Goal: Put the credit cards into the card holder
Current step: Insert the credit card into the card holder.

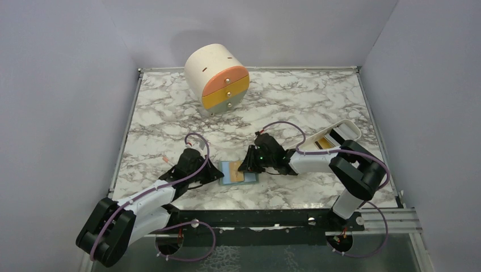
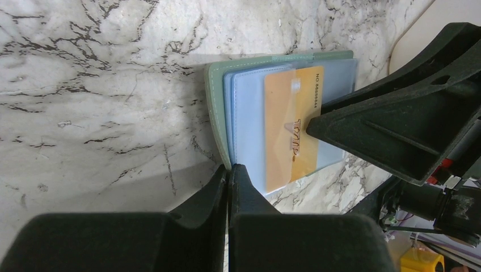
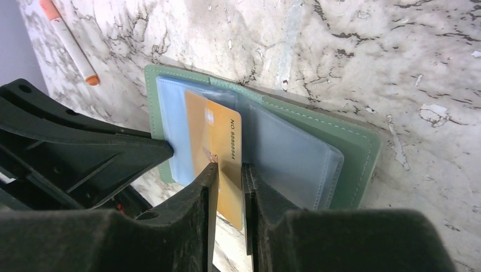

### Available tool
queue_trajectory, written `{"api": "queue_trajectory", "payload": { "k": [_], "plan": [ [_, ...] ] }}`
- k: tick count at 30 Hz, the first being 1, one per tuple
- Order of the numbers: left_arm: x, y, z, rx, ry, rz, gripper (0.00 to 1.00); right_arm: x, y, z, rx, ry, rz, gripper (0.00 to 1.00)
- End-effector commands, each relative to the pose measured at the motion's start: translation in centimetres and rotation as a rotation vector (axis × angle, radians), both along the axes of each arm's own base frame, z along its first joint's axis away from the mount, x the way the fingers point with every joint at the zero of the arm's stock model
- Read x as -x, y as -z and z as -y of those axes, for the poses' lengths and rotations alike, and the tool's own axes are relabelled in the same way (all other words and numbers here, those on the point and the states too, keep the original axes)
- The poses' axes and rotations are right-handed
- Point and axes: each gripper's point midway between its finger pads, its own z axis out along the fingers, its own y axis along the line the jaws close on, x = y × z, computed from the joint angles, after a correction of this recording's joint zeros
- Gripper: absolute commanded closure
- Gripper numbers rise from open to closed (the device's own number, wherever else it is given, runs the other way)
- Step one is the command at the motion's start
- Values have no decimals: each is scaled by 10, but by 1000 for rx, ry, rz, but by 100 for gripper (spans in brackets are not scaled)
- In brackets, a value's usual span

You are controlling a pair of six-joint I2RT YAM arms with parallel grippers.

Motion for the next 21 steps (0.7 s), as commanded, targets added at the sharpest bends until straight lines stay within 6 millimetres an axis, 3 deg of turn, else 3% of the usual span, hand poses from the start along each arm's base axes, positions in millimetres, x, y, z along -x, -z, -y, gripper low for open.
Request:
{"api": "queue_trajectory", "payload": {
  "k": [1,5,9,17,21],
  "plan": [
    [5,-3,4,32,21,2,100,-5,-3,1,67,8,50,79],
    [4,-10,10,70,41,21,99,-4,-7,-11,34,-11,62,89],
    [2,-18,16,102,59,42,97,-3,-4,-17,20,-18,51,91],
    [-1,-30,20,136,66,86,83,-3,-2,-19,0,12,44,90],
    [-1,-29,19,135,65,85,88,-4,-6,-18,-4,18,60,81]
  ]
}}
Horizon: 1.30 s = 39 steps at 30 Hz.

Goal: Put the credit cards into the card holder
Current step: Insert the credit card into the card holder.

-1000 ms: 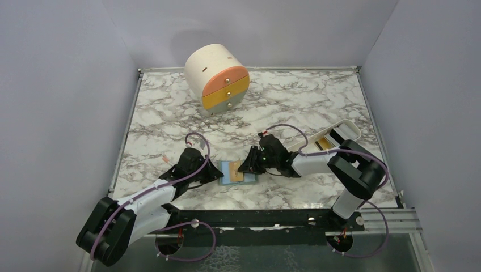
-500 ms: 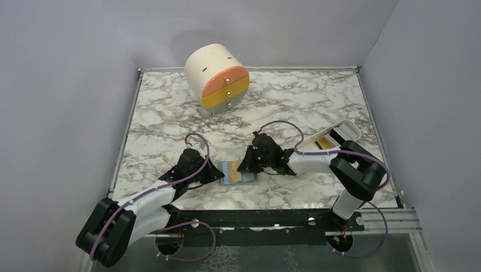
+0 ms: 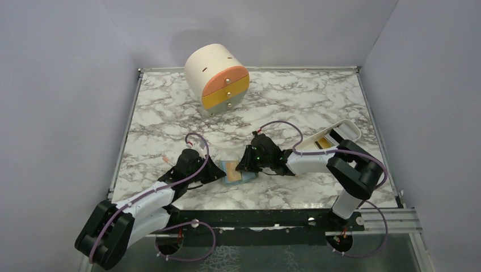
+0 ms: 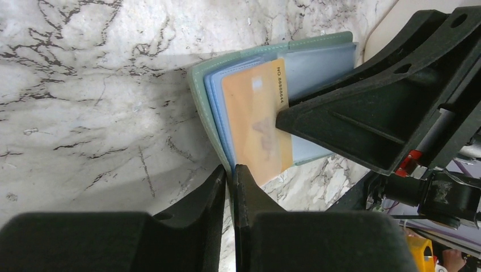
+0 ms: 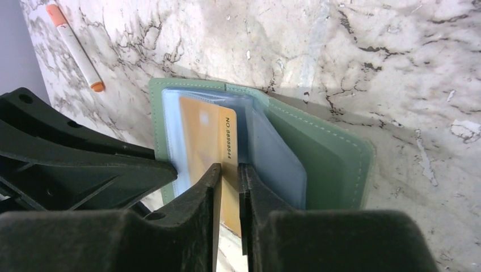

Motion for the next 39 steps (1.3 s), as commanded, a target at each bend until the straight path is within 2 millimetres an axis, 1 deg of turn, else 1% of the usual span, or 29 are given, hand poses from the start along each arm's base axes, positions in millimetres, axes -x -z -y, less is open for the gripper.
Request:
{"api": "queue_trajectory", "payload": {
  "k": [1,4,6,7,12,17,23,29,36,39],
  "plan": [
    [-3,-18,12,74,39,60,89,-6,-3,-1,15,28,39,79],
    [-2,-18,11,68,42,57,96,-9,-4,16,109,31,80,74],
    [-2,-16,10,59,44,57,100,-9,-7,20,129,14,105,74],
    [-2,-15,10,55,44,59,100,-8,-8,21,139,-3,111,74],
    [-3,-14,10,57,37,58,100,-4,-5,16,124,-37,91,76],
    [-3,-13,9,48,43,58,100,-2,-3,5,81,-53,75,77],
    [-2,-11,8,43,39,56,100,0,-1,-5,40,-65,49,72],
    [-4,-12,8,33,46,64,100,2,-4,-12,-3,-81,41,71],
    [-5,-10,8,23,51,63,100,4,-13,-20,-68,-83,37,75],
    [-6,-11,9,21,53,64,100,5,-12,-21,-71,-87,28,77]
  ]
}}
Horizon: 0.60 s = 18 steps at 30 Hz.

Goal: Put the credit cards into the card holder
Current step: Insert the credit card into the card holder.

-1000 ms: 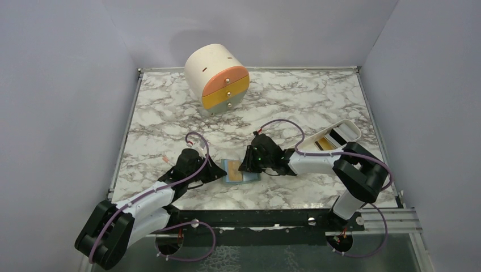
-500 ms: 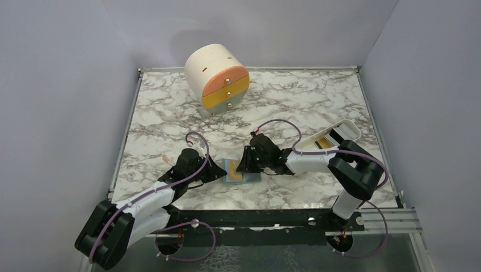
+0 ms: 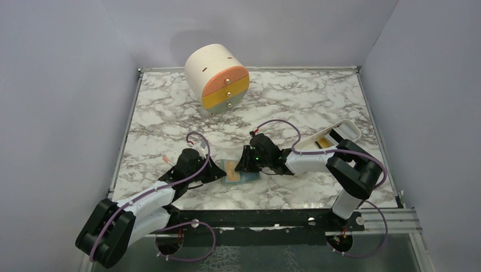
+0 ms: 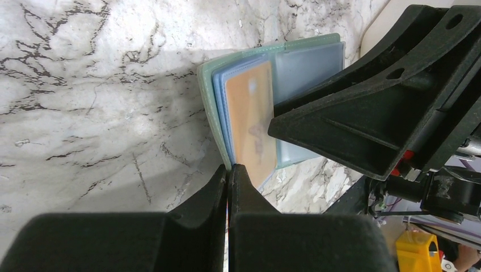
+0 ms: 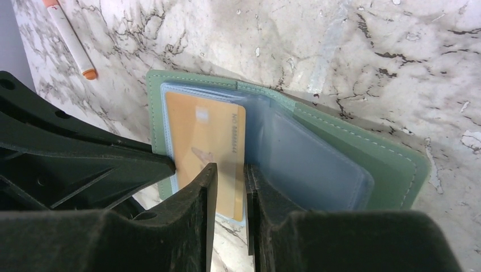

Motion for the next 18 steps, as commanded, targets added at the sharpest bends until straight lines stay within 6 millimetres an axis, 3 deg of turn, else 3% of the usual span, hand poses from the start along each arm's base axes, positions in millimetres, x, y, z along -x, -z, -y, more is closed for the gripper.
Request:
{"api": "queue_trajectory", "payload": {
  "k": [1,3,11,18],
  "plan": [
    [-4,-8,5,10,24,33,100,4,-10,-18,-84,-31,-10,77],
    [-5,-10,5,8,22,34,98,4,-6,-14,-62,-23,-12,77],
    [-6,-17,4,11,13,50,69,0,-11,3,32,-70,84,70],
    [-8,-16,5,13,21,59,63,-4,-30,6,70,-141,168,63]
  ]
}}
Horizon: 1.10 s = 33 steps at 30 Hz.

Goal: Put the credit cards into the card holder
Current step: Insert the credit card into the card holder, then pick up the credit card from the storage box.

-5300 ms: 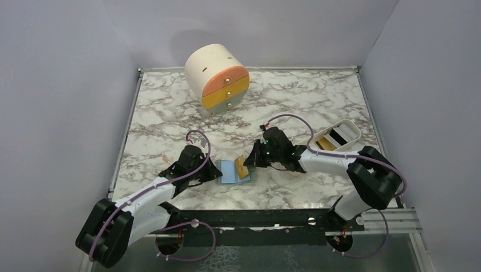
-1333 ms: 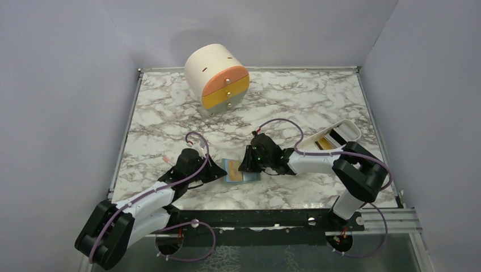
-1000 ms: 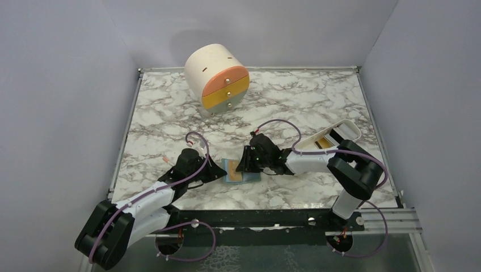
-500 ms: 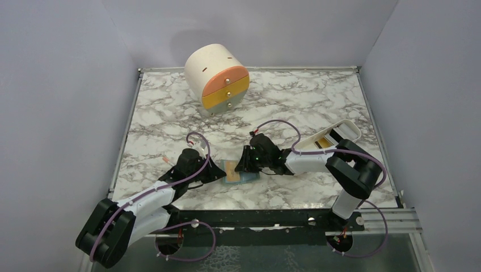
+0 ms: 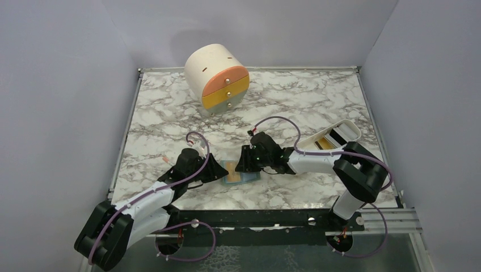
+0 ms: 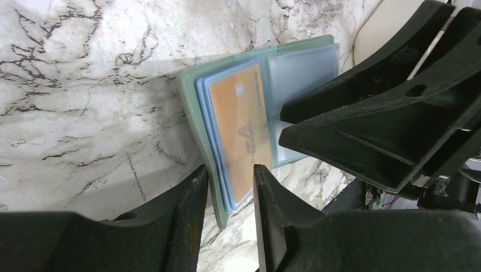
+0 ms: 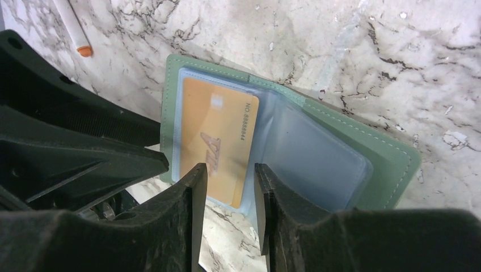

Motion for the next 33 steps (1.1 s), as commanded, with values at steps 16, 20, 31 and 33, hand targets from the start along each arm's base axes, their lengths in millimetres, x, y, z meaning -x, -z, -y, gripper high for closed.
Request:
{"api": "queue_trajectory", "payload": {
  "k": [16,20,31,33],
  "plan": [
    [-14,-9,11,17,34,55,63,-81,-96,93,282,-48,378,57],
    [-17,-14,16,26,54,65,69,-108,-100,140,433,18,413,57],
    [-16,-20,21,34,104,87,100,-158,-114,274,742,192,362,53],
    [-16,-19,21,28,107,83,100,-161,-113,299,822,226,343,53]
  ]
}}
